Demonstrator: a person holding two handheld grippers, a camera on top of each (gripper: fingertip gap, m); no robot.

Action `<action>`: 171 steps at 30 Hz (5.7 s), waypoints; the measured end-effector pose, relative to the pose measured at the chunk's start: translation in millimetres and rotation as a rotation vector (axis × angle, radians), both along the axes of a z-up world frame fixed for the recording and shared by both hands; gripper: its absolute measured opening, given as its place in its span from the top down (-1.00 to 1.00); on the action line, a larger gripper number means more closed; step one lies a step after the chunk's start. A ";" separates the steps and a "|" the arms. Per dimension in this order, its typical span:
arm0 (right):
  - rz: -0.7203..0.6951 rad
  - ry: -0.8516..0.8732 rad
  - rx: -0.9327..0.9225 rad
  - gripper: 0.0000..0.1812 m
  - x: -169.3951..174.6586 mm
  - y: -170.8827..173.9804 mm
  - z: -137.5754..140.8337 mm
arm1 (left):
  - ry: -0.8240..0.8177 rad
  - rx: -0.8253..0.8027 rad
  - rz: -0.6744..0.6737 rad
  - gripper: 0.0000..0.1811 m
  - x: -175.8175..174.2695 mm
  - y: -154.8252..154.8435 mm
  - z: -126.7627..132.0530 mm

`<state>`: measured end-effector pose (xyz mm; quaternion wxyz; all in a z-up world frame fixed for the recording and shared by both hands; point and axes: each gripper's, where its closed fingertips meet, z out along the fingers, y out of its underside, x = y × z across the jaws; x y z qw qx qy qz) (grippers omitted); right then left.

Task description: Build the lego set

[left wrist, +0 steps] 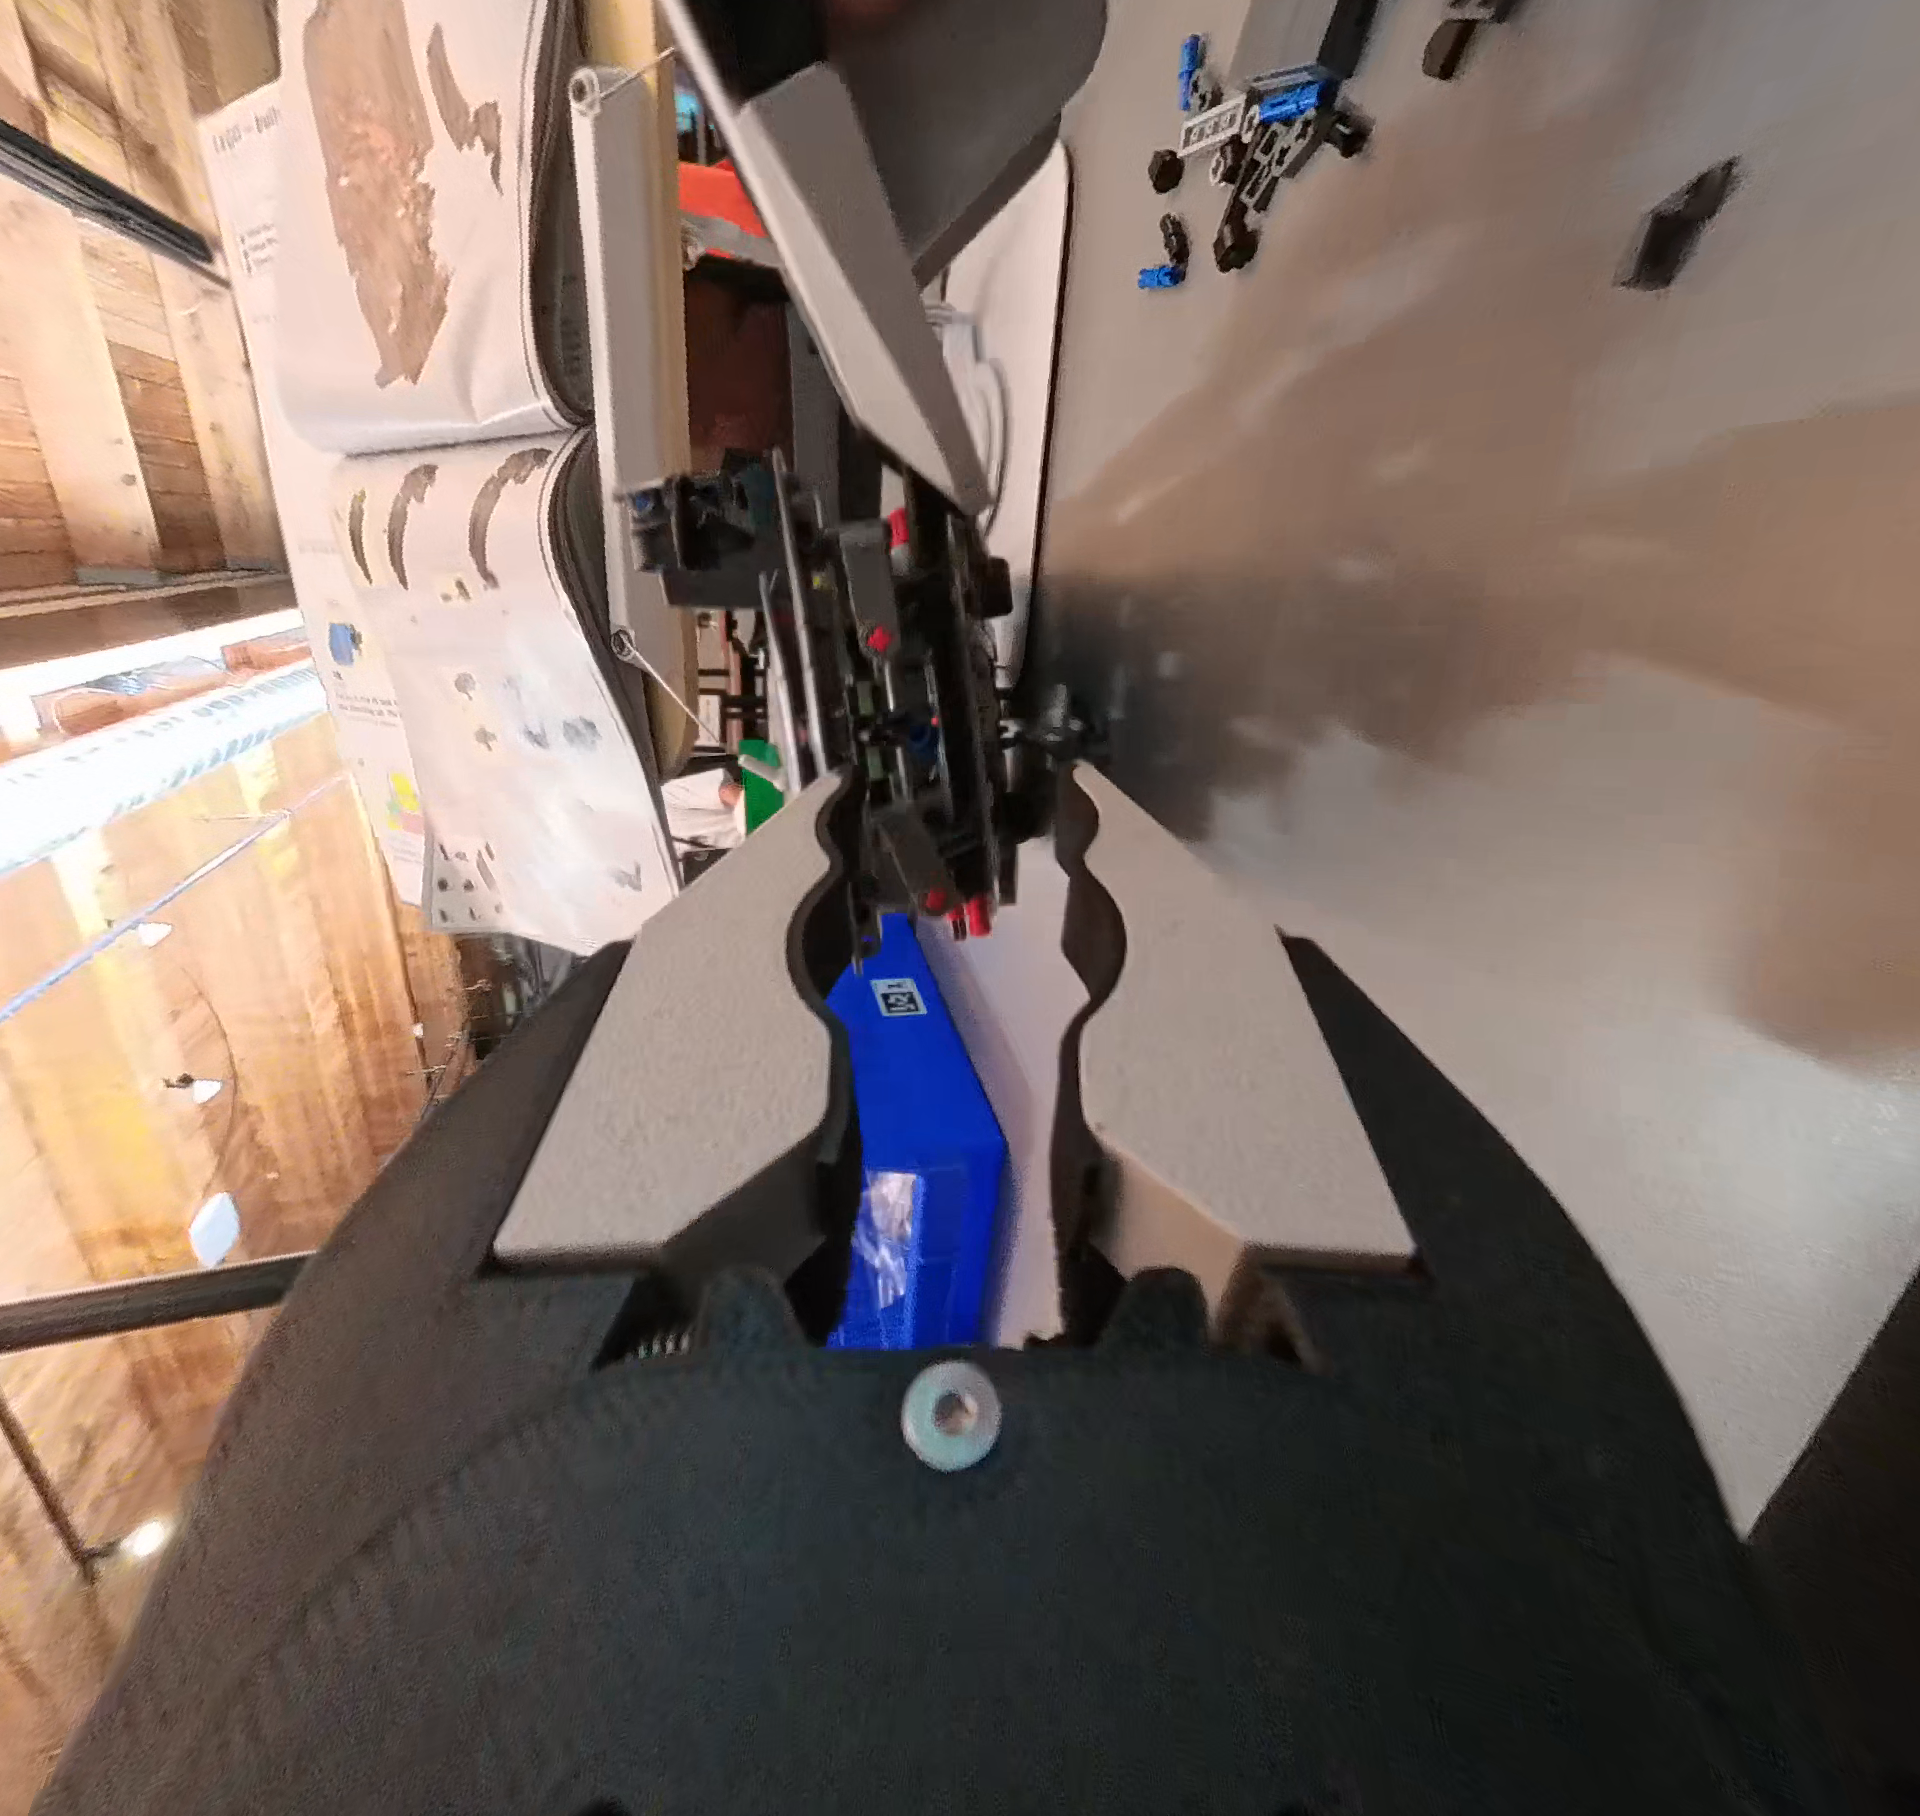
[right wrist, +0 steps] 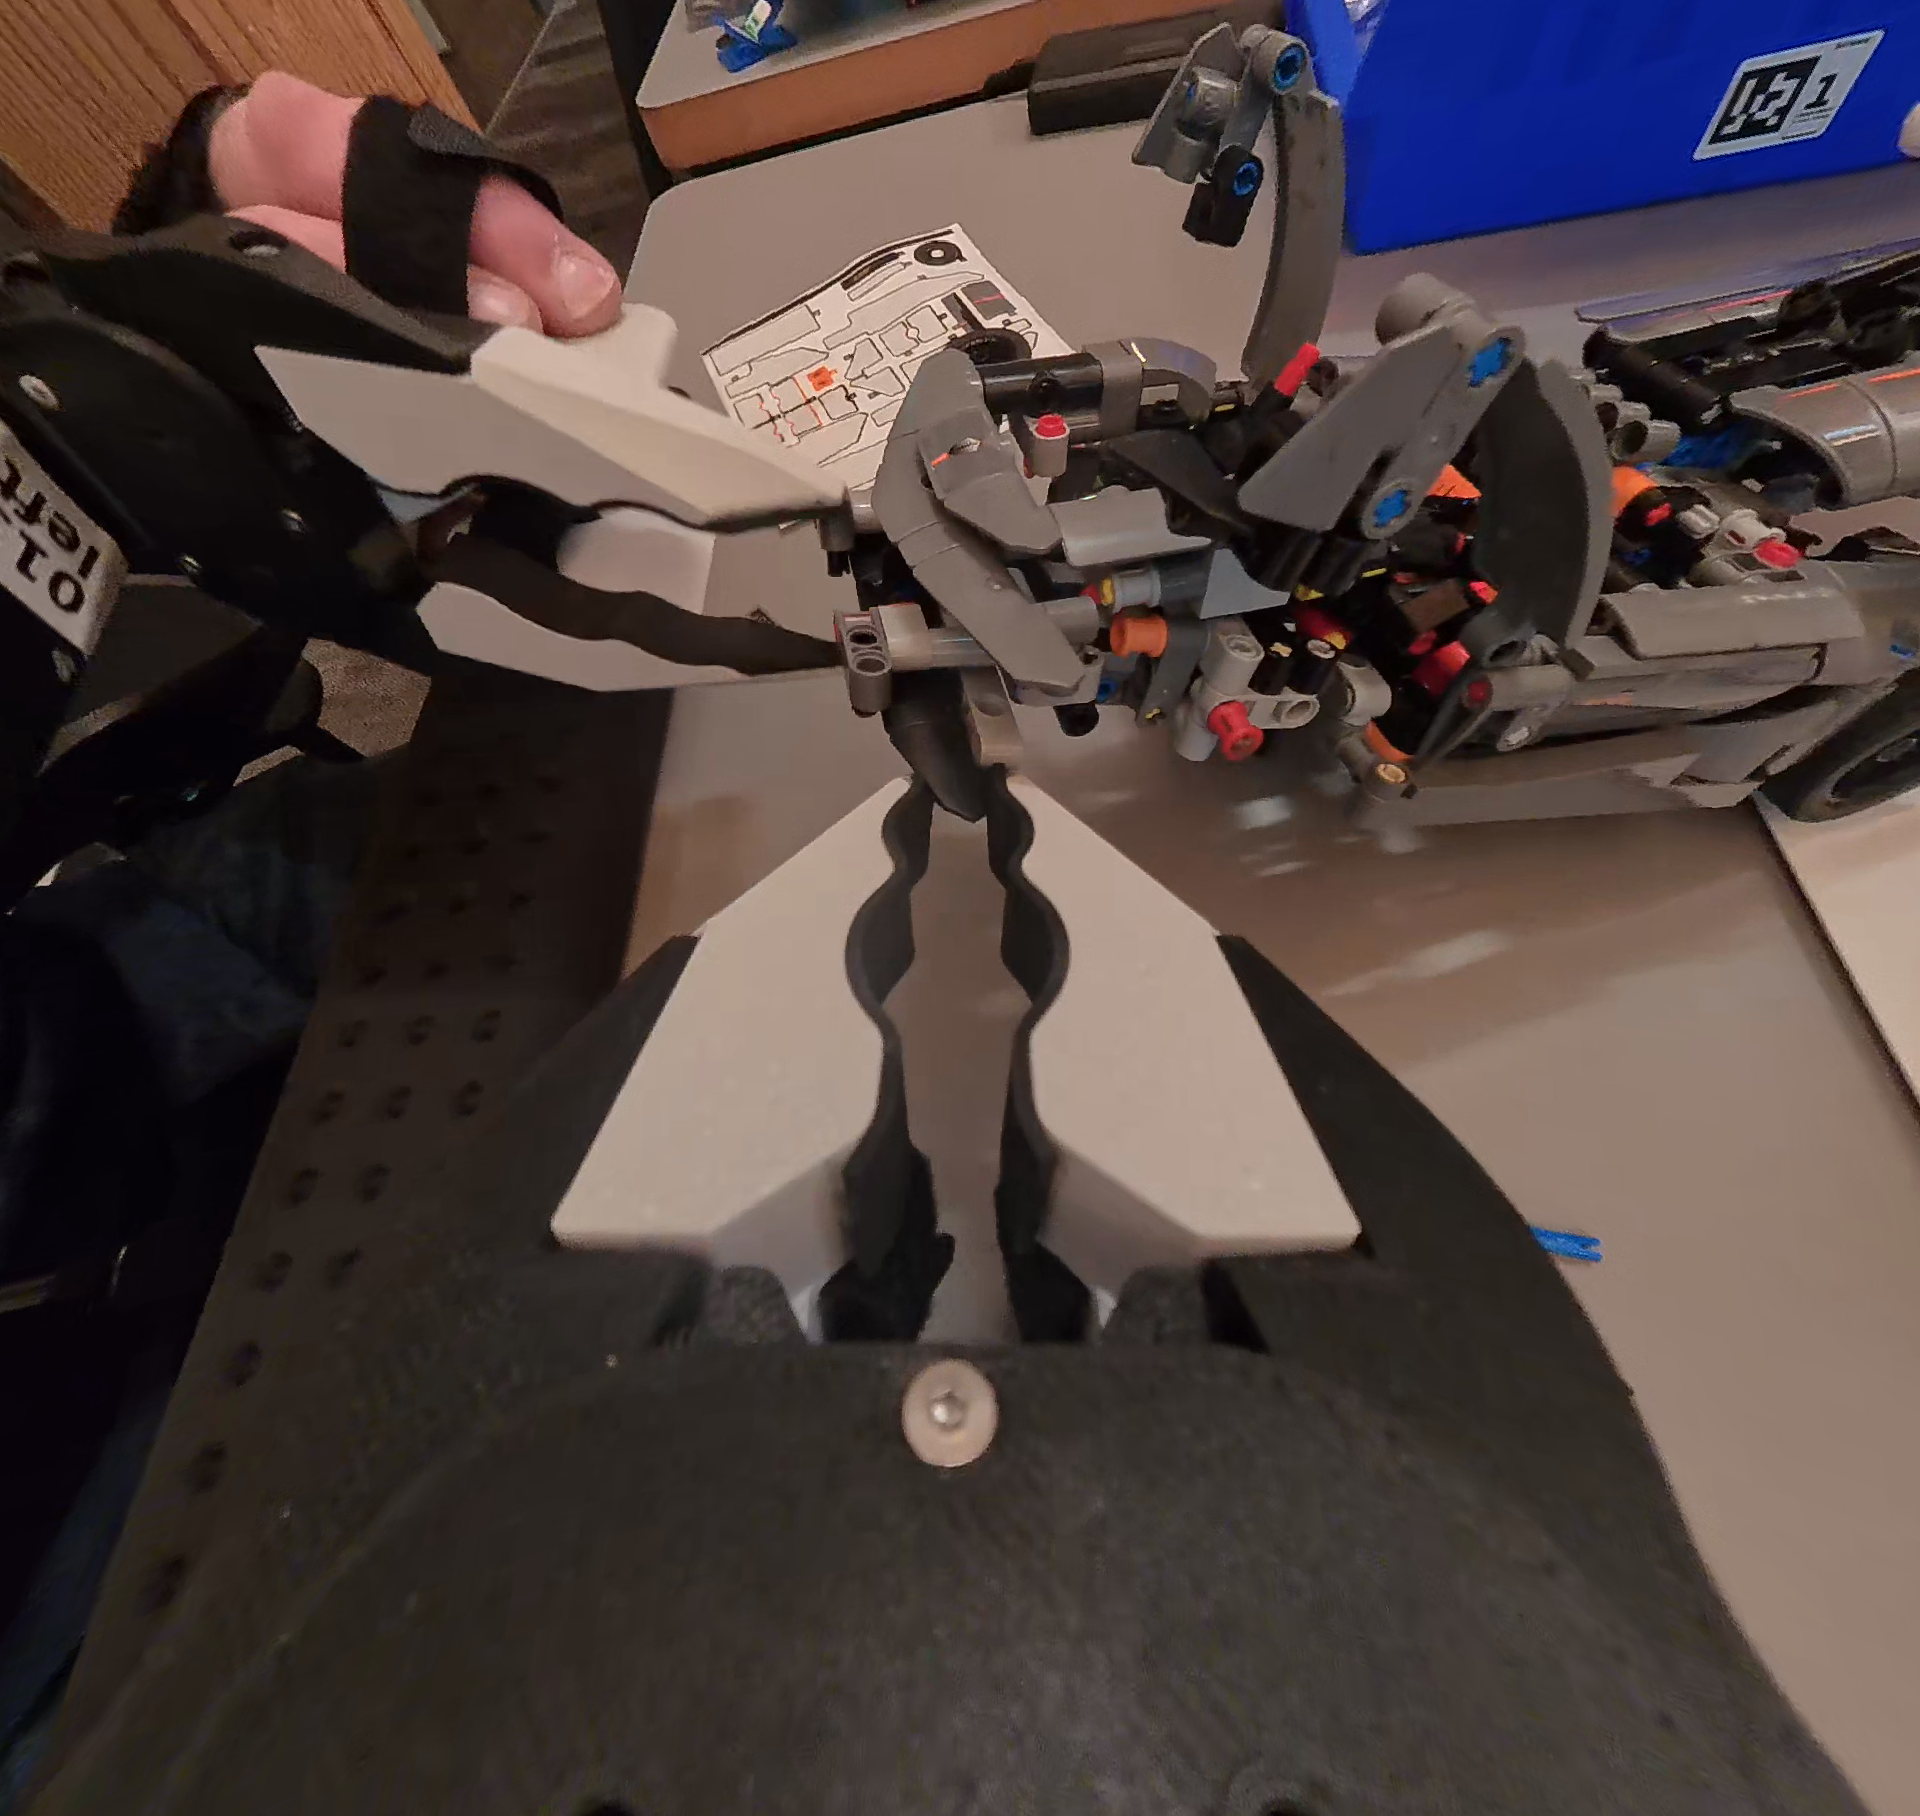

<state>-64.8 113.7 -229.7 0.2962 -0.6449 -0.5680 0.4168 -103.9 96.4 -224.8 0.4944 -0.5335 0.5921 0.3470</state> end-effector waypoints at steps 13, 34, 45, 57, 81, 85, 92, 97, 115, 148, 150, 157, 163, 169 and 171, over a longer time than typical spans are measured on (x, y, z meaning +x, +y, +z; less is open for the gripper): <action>-0.019 0.013 -0.007 0.91 -8.2 -1.9 0.4 | 0.055 0.087 0.002 0.92 5.8 -0.9 11.0; -0.049 0.036 -0.030 0.92 -17.4 4.7 -1.7 | 0.126 0.106 0.096 1.00 -6.0 20.4 0.8; -0.100 0.136 -0.042 0.79 -7.7 14.0 20.6 | 0.061 0.111 0.112 1.00 -18.0 18.9 11.2; -0.142 0.083 -0.020 0.80 21.7 22.2 22.5 | -0.157 0.105 0.112 1.00 -47.6 14.3 31.5; -0.169 0.070 -0.056 0.82 26.8 24.7 20.5 | -0.529 0.102 0.152 1.00 -115.5 27.7 49.2; -0.171 0.075 -0.065 0.82 26.9 24.3 21.5 | -0.583 0.090 0.153 1.00 -120.0 29.8 50.4; -0.170 0.074 -0.067 0.82 27.0 23.4 22.1 | -0.583 0.089 0.149 1.00 -119.0 30.0 50.5; -0.178 0.066 -0.069 0.82 28.0 24.8 20.6 | -0.609 0.081 0.159 1.00 -124.5 30.8 49.4; -0.174 0.035 -0.083 0.82 27.6 24.8 11.5 | -0.752 0.024 0.158 0.99 -137.2 34.3 47.5; -0.157 0.026 -0.100 0.81 25.5 20.2 9.0 | -0.853 -0.015 0.156 0.98 -148.2 40.6 44.3; -0.155 0.023 -0.101 0.81 25.3 19.9 8.2 | -0.841 -0.014 0.153 0.98 -146.6 39.9 44.0; -0.152 0.016 -0.105 0.81 24.6 19.5 6.5 | -0.823 -0.011 0.150 0.98 -145.1 38.6 42.6; -0.148 0.009 -0.108 0.81 23.6 19.0 4.3 | -0.800 -0.007 0.148 0.98 -143.1 37.0 41.8; -0.146 0.005 -0.110 0.81 23.2 18.7 3.5 | -0.797 -0.010 0.147 0.99 -142.3 36.2 41.4; -0.145 0.005 -0.111 0.81 23.2 18.6 3.4 | -0.788 -0.008 0.150 0.99 -143.2 35.9 41.2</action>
